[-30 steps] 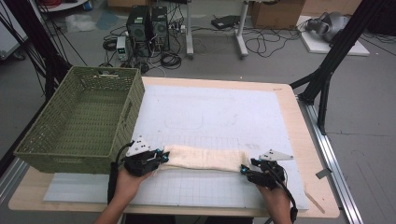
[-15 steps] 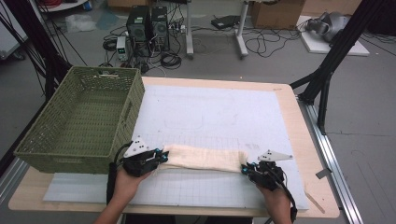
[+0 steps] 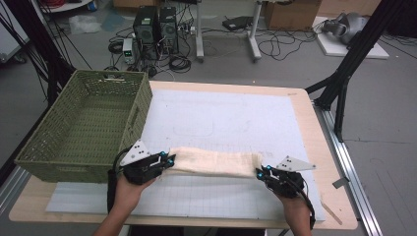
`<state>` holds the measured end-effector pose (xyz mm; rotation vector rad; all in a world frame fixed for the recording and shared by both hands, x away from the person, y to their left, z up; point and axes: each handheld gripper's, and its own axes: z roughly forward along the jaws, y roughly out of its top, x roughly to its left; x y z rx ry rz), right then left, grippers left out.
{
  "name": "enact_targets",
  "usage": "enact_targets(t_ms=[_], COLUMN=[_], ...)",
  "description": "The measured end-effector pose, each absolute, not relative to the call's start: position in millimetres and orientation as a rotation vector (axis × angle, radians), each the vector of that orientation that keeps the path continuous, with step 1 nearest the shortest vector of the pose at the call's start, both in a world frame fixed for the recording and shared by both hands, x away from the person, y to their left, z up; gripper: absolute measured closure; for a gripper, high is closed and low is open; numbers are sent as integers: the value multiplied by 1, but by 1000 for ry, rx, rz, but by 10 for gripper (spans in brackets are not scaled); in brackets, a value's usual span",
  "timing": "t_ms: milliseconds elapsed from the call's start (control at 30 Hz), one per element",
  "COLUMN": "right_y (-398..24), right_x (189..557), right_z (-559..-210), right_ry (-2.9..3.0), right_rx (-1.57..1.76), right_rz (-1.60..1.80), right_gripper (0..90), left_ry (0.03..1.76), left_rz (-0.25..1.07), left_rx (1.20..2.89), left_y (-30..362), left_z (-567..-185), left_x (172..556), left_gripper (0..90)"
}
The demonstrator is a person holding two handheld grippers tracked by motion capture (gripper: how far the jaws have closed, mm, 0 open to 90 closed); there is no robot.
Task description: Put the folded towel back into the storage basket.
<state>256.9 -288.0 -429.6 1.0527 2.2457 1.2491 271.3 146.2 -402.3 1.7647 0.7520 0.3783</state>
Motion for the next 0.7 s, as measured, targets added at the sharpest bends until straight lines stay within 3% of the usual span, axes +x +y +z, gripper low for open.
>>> enact_targets(t_ms=[700], right_y=[-269], right_x=[272], right_z=[-383], right_ry=[2158], right_rx=[869], right_rz=[1362], right_gripper=[802], left_ry=[721], left_rz=[448], left_rx=[1651], left_y=[177], left_z=[-369], left_x=[262], left_gripper=[824])
